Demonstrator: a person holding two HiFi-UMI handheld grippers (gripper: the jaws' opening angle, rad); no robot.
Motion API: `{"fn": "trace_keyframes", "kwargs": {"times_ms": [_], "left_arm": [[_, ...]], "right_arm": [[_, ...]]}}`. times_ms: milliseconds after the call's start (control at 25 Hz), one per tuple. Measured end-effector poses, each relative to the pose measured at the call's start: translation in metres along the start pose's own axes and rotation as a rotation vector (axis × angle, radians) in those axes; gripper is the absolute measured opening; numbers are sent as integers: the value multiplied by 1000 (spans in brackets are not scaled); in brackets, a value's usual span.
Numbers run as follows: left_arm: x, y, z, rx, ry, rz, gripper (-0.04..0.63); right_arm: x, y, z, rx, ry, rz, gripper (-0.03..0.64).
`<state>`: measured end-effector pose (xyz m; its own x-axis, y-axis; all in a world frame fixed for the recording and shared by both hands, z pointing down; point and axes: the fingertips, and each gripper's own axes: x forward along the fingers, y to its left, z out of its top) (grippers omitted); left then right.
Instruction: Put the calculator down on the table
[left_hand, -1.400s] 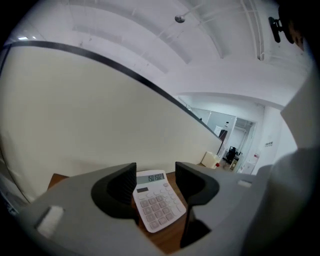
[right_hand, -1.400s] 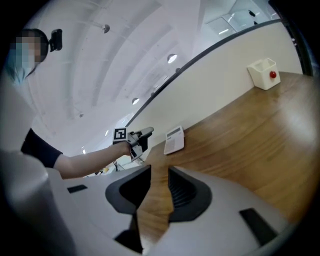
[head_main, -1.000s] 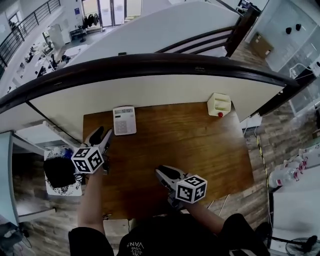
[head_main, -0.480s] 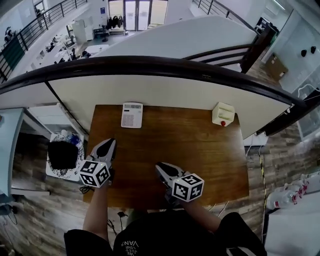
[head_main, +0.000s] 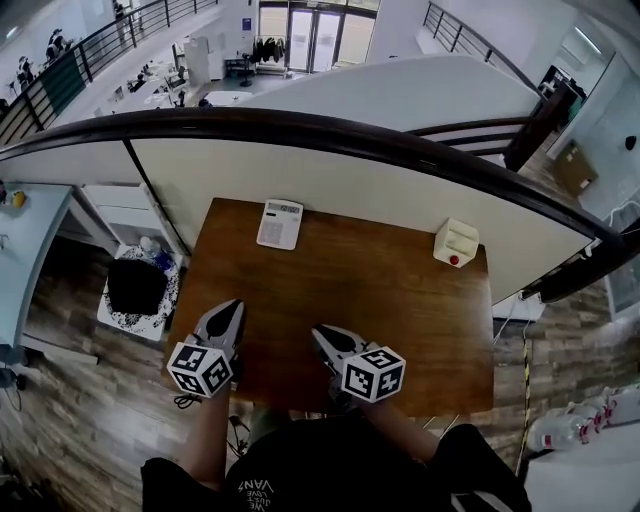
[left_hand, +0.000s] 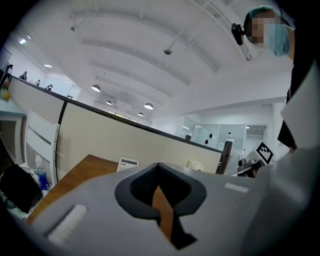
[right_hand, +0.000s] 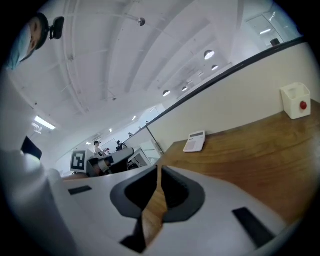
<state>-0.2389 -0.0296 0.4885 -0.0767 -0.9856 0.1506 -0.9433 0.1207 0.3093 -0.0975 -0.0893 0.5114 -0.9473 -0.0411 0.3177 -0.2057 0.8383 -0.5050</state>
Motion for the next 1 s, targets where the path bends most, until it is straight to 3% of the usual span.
{"fn": "trace_keyframes", "kwargs": {"times_ms": [400, 1000], "left_arm": [[-29, -31, -31, -22, 3, 82, 12], [-57, -64, -67, -62, 20, 123, 12]], "right_arm": [[-12, 2, -18, -47, 45, 27, 28], [-31, -12, -46, -32, 98, -4, 15]]}}
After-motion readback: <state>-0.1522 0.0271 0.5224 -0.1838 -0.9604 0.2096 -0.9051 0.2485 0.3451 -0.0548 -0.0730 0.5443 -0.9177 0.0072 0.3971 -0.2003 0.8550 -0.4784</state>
